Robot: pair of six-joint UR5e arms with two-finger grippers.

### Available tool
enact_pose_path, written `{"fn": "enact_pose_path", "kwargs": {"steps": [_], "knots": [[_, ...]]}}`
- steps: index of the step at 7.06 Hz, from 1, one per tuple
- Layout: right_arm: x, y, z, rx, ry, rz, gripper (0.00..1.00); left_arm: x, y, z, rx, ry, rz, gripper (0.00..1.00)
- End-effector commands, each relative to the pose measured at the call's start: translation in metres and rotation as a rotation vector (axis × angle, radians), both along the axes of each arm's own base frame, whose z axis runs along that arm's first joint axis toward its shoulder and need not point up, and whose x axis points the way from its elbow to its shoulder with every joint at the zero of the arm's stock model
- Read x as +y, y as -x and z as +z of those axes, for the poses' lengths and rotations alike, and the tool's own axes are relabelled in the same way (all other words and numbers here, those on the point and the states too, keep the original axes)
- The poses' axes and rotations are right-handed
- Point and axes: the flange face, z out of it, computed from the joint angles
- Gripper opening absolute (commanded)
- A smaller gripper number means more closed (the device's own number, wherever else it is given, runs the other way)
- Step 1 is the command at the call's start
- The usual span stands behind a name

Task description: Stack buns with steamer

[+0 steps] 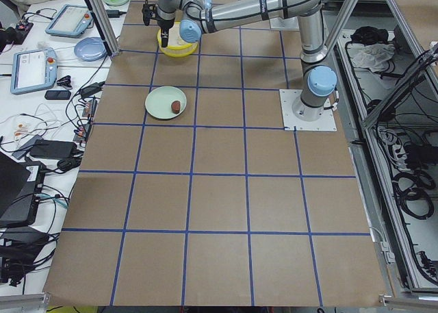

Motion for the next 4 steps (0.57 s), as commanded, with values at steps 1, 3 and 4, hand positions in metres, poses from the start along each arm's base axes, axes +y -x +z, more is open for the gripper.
{"fn": "enact_pose_path", "kwargs": {"steps": [1,3,4], "knots": [[0.003,-0.134,0.007,0.012,-0.002,-0.079,0.0,0.024,-0.105,-0.023,-0.208,-0.151,-0.209,1.0],[0.013,-0.237,-0.002,0.021,0.005,-0.181,0.0,0.033,-0.128,-0.093,-0.266,-0.213,-0.297,1.0],[0.009,-0.26,-0.025,-0.002,0.036,-0.222,0.0,0.025,-0.137,-0.106,-0.265,-0.207,-0.281,1.0]]}}
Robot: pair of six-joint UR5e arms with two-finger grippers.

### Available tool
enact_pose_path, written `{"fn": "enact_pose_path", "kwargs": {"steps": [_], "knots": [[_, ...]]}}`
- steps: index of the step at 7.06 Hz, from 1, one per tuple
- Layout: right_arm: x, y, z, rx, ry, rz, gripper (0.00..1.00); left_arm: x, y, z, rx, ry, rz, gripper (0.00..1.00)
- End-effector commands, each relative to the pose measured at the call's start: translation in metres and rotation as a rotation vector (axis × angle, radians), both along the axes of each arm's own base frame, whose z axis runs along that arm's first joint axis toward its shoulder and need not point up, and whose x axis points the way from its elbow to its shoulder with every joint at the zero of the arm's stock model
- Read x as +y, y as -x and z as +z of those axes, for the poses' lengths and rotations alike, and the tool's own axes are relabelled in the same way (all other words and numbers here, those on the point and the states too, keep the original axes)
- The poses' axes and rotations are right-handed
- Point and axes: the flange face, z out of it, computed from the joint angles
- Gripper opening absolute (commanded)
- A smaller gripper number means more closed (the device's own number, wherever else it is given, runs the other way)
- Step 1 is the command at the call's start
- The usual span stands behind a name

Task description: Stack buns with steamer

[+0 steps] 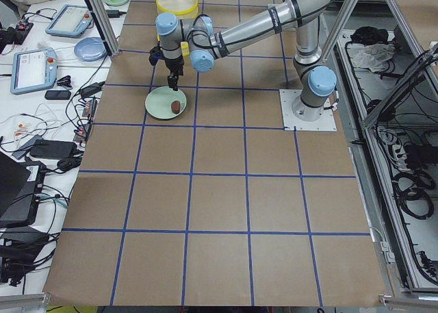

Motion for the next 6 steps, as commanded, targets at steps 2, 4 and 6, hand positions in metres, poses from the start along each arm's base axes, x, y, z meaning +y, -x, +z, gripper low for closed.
{"fn": "enact_pose_path", "kwargs": {"steps": [2,4,6], "knots": [[-0.001,-0.063,-0.045,-0.027,0.032,-0.071,0.0,-0.024,-0.02,-0.05,-0.025,0.063,-0.003,1.0],[0.005,-0.082,-0.048,-0.023,0.021,-0.106,0.0,-0.035,-0.021,-0.069,-0.016,0.059,-0.001,1.0],[0.005,-0.08,-0.054,-0.015,0.01,-0.073,0.0,-0.039,-0.021,-0.095,-0.008,0.037,-0.001,1.0]]}}
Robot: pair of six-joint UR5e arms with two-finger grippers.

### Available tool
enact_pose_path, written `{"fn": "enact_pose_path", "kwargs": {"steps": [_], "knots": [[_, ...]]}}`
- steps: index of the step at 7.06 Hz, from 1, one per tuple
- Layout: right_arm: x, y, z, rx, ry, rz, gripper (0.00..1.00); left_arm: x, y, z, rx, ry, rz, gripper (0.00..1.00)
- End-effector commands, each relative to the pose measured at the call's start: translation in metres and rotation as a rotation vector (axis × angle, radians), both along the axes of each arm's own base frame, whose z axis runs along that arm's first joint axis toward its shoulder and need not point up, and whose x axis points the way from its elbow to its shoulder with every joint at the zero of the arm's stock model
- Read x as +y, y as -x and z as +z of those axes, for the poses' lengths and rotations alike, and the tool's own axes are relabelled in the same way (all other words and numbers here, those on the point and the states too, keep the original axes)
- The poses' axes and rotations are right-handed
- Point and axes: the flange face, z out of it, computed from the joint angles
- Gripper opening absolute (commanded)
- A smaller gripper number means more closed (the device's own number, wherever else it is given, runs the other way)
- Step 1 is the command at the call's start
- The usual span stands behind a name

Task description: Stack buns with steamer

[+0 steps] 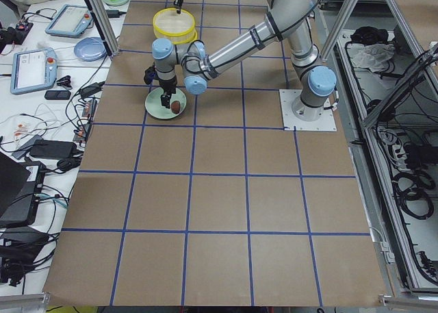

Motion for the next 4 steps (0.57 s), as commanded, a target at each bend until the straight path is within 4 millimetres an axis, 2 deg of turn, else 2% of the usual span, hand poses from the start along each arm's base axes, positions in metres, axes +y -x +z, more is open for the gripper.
{"fn": "enact_pose_path", "kwargs": {"steps": [1,2,3,4], "knots": [[0.0042,0.0002,-0.0096,0.007,-0.02,0.014,0.0,-0.0018,-0.0006,-0.0246,0.005,-0.032,-0.002,1.0],[0.0066,0.0004,-0.0139,0.007,-0.029,0.012,0.0,-0.0001,-0.0009,-0.0309,0.001,-0.046,0.0,1.0],[0.007,0.0001,-0.0147,0.003,-0.031,0.005,0.0,0.0004,-0.0008,-0.0333,0.003,-0.054,0.007,0.89],[0.007,0.0001,-0.0147,0.002,-0.031,-0.001,0.0,0.0004,-0.0009,-0.0343,0.002,-0.056,0.01,0.6]]}}
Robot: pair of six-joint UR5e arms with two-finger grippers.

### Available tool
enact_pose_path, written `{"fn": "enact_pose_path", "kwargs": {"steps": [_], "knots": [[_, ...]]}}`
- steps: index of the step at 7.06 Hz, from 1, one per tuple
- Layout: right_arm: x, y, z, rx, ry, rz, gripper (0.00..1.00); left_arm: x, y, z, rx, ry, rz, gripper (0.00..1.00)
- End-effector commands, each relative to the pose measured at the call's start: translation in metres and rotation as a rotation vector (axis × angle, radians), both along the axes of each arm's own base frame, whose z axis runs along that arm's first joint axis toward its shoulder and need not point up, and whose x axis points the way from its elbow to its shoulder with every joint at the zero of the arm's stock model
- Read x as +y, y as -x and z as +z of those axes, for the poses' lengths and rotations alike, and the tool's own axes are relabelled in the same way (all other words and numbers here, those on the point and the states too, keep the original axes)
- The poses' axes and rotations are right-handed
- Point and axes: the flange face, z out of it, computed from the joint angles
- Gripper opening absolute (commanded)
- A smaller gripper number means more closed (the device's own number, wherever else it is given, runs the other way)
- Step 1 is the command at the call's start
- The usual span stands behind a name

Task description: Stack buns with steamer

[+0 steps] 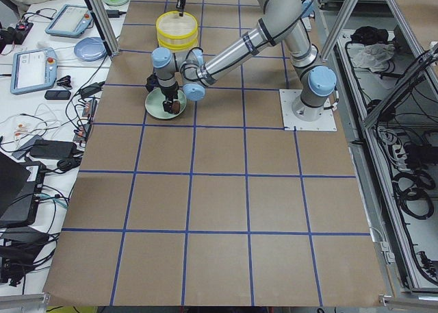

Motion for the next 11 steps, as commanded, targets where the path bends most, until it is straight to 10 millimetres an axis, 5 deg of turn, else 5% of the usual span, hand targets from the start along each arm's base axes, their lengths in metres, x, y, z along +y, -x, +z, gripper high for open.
{"fn": "enact_pose_path", "kwargs": {"steps": [1,2,4,6,7,8,9,10,11], "knots": [[0.001,0.0,-0.003,-0.001,-0.005,-0.007,0.0,0.001,0.0,-0.003,-0.002,-0.008,0.002,0.27],[0.0,0.0,-0.006,-0.003,-0.01,-0.008,0.0,0.0,-0.001,-0.001,-0.005,-0.006,-0.003,0.0],[0.0,0.0,-0.007,-0.004,-0.01,-0.009,0.0,-0.004,-0.001,0.013,-0.01,0.024,0.0,0.0],[-0.001,0.0,-0.003,-0.002,-0.001,-0.008,0.0,-0.029,-0.005,0.061,-0.016,0.123,0.032,0.0],[-0.001,0.0,-0.004,-0.002,0.004,-0.007,0.1,-0.031,-0.004,0.075,-0.012,0.15,0.121,0.0],[-0.001,0.0,-0.003,-0.003,0.007,-0.008,0.37,-0.03,0.002,0.092,0.0,0.177,0.221,0.0],[-0.001,0.0,-0.002,-0.006,0.007,-0.025,0.43,-0.028,0.01,0.111,0.071,0.211,0.27,0.0],[-0.001,0.0,-0.001,-0.009,0.011,-0.047,0.67,-0.025,0.023,0.135,0.122,0.248,0.352,0.0],[-0.001,0.0,0.001,-0.01,0.014,-0.051,0.79,-0.022,0.056,0.163,0.141,0.286,0.387,0.0]]}}
